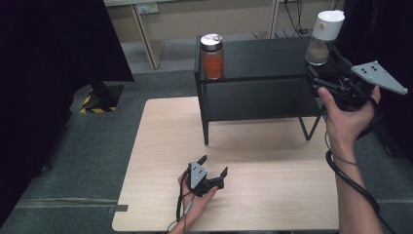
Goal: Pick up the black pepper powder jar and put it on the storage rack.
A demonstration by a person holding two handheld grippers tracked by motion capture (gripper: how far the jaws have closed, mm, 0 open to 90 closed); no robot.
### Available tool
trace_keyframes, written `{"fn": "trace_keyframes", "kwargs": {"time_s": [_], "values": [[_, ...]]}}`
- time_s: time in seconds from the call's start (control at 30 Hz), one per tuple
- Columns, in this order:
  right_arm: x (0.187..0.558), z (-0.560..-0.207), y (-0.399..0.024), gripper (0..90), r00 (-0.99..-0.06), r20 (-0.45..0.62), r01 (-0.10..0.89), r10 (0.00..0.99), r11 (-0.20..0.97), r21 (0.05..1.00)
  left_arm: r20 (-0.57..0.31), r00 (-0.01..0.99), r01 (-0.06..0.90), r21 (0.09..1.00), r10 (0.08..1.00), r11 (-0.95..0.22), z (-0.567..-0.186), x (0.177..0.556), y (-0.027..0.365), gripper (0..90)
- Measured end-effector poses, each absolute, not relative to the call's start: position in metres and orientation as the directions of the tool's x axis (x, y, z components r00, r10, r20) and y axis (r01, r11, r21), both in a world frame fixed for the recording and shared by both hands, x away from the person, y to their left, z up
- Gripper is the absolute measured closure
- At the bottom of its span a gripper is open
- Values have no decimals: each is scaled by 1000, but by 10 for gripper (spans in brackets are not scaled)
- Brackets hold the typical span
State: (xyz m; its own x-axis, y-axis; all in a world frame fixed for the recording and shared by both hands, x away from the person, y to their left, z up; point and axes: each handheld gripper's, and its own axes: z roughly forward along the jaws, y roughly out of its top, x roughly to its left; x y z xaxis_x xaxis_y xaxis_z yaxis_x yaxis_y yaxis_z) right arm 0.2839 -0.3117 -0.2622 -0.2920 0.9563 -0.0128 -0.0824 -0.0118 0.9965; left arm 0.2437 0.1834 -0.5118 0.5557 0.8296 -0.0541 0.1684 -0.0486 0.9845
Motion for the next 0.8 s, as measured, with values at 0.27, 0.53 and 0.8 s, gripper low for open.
{"fn": "trace_keyframes", "kwargs": {"time_s": [0.27,0.53,0.8], "values": [[274,-278,-315,72,-309,-17,-75,951,-6,997,-51,555,166,985,830,-50,-512,243,183,105],[266,-298,-320,71,-325,-3,-50,946,-14,999,-49,556,165,985,830,-52,-512,243,183,105],[257,-323,-325,71,-337,16,-29,942,-27,999,-48,555,164,985,831,-53,-512,243,183,105]]}}
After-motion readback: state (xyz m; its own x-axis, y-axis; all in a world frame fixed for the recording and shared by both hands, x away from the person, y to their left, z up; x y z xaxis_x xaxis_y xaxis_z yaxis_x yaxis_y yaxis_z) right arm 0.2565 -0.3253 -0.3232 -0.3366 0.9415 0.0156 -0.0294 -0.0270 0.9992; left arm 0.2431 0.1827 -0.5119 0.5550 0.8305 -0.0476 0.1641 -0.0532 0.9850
